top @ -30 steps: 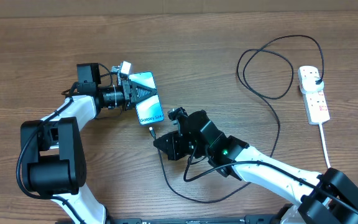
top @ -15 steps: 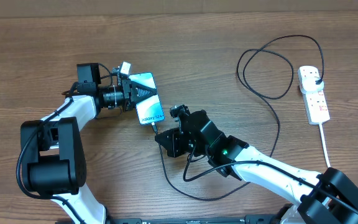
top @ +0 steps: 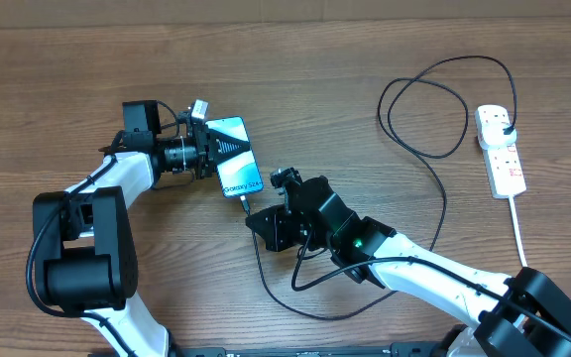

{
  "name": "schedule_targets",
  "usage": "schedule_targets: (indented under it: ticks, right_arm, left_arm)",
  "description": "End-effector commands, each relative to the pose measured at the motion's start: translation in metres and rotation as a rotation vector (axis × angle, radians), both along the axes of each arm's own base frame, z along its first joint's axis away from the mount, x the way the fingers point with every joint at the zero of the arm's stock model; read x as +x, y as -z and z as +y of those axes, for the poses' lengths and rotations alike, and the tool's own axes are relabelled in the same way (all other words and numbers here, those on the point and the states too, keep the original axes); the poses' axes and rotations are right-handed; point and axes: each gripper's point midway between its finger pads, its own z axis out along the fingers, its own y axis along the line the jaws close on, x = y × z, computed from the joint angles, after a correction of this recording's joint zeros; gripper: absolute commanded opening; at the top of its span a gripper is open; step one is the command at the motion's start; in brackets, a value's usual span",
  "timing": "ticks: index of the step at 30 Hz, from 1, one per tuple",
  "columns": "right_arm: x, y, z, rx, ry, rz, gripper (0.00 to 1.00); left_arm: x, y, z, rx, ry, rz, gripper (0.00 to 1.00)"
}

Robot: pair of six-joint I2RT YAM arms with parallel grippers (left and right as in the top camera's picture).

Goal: Plug charger to phone and switch on socket

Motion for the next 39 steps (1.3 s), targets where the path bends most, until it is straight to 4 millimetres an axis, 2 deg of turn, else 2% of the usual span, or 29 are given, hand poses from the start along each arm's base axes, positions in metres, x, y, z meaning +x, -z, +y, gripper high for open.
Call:
schedule_targets:
  ticks: [1, 8, 21, 23, 26, 27, 28, 39]
  right_arm:
    - [-0.004, 0.004, 0.002, -0.004, -0.010, 0.012, 0.04]
    - [-0.001, 0.003, 0.001, -0.006, 0.005, 0.000, 0.04]
    - [0.004, 0.005, -0.002, -0.024, 0.034, -0.012, 0.04]
    - [0.004, 0.006, -0.003, -0.028, 0.037, -0.011, 0.04]
    - [0.005, 0.007, -0.004, -0.032, 0.042, -0.013, 0.04]
    - [0.006, 0.007, -0.004, -0.032, 0.043, -0.014, 0.04]
    - [0.006, 0.007, -0.004, -0.034, 0.046, -0.015, 0.04]
    - [0.006, 0.007, -0.004, -0.035, 0.049, -0.016, 0.04]
  left_arm:
    - [-0.003, -0.019, -0.003, -0.042, 0.022, -0.023, 0.08]
    - [0.000, -0.021, -0.002, -0.039, 0.023, -0.055, 0.04]
    - [0.000, -0.021, -0.002, -0.040, 0.023, -0.055, 0.04]
    - [0.000, -0.021, -0.003, -0.040, 0.024, -0.055, 0.06]
    - [-0.003, -0.025, -0.004, -0.065, 0.041, -0.050, 0.15]
    - [-0.005, -0.027, -0.004, -0.077, 0.049, -0.051, 0.12]
    - [-0.005, -0.027, -0.004, -0.077, 0.049, -0.051, 0.04]
    - [-0.005, -0.027, -0.004, -0.076, 0.049, -0.051, 0.04]
